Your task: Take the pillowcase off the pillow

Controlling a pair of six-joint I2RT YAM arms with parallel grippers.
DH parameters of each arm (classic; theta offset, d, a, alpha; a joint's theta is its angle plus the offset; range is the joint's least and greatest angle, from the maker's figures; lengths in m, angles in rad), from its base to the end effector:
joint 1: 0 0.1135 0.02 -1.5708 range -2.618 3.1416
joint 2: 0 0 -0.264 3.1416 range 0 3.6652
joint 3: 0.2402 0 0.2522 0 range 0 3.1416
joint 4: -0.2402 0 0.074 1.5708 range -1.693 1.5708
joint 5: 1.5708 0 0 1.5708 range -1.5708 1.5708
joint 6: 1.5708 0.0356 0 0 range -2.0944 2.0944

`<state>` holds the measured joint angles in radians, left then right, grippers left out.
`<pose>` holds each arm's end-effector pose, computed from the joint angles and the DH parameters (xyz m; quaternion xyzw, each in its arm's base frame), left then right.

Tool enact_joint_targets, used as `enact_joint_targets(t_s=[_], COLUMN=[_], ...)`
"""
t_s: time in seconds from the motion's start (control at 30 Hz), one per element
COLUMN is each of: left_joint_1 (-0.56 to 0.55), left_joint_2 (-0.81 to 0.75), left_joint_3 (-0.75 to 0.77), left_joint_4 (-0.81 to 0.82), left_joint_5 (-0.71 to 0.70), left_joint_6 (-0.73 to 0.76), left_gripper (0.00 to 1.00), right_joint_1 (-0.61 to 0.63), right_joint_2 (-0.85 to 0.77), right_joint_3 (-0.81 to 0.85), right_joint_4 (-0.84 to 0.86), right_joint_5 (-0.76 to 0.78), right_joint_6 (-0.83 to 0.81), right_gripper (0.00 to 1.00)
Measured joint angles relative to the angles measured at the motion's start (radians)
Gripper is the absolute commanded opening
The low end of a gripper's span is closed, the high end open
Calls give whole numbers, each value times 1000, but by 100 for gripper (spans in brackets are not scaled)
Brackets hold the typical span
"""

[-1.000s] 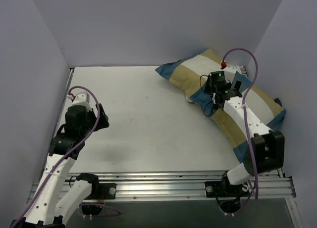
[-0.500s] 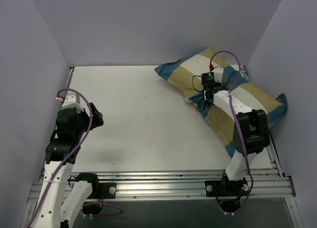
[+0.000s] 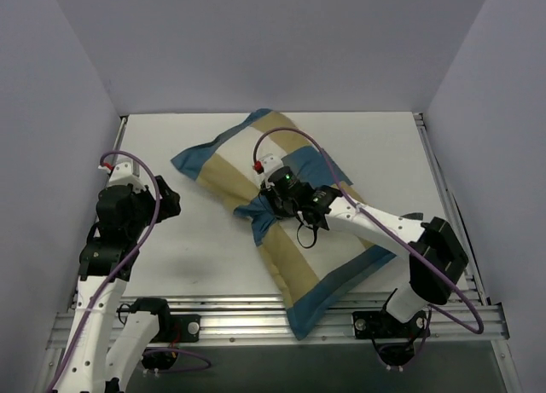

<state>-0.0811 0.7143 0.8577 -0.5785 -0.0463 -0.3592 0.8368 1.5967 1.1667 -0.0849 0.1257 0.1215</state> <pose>0.1534 -0.0108 0.3347 -0.1291 0.8330 -0.0984 0.5290 0.2509 0.2715 0.2760 -0.2722 0.8187 0.1836 0.4712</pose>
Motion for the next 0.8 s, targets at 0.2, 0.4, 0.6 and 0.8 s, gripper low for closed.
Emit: enact_joint_targets(t_s=[0.2,0.4,0.6,0.8], left_joint_1=[0,0,-18,-109], left_joint_2=[11,149,405,723], left_joint_3=[-3,100,294,460], left_joint_4=[11,15,61,115], left_joint_5=[35,82,85,45], left_joint_6=[0,0,-4,-51], left_gripper=[95,95,96,90], right_joint_1=[24,13,19,-4], right_joint_2=[-148,-319,-406,-438], right_joint_3=[-49,-55,-63,-195], right_joint_4=[-84,-188,-305,-330], right_joint_5=[-60,-51,-51,-30], right_joint_6=[2,56,164,284], right_gripper=[62,75,81,88])
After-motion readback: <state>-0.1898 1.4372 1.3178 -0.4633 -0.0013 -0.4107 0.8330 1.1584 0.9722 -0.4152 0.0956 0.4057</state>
